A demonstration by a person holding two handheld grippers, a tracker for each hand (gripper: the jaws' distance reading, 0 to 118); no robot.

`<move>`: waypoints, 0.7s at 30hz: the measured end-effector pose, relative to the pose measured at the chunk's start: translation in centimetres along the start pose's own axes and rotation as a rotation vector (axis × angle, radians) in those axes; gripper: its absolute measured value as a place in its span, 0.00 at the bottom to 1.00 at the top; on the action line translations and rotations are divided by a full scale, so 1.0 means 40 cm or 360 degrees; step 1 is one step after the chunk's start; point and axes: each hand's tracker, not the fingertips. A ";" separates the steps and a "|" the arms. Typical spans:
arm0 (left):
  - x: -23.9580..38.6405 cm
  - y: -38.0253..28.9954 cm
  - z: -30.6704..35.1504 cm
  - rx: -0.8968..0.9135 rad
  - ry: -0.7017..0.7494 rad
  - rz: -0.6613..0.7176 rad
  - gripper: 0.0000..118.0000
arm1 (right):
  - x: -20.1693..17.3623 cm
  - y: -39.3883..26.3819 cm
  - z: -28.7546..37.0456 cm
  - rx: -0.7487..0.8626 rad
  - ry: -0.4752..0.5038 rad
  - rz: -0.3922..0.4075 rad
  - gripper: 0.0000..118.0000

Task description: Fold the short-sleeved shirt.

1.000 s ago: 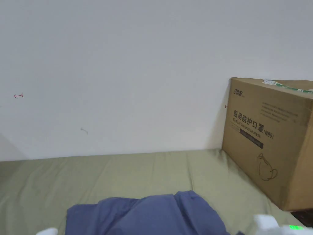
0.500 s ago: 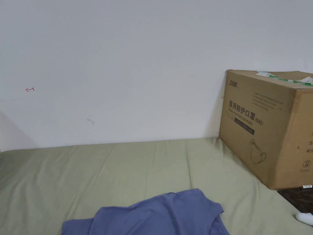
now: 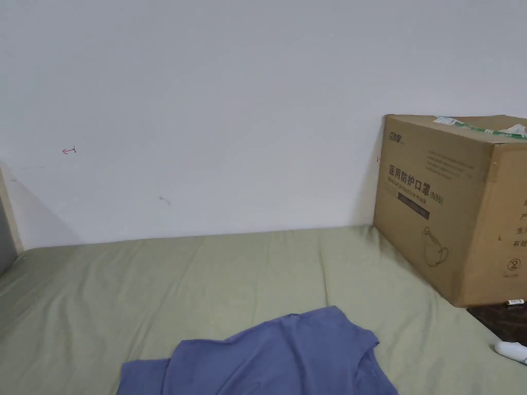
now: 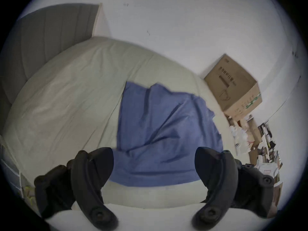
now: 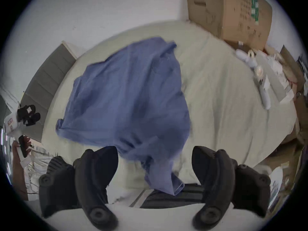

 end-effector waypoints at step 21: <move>0.328 0.103 0.094 0.0932 0.0134 -0.0471 0.00 | -0.220 0.234 0.236 0.1510 0.0150 0.0196 0.00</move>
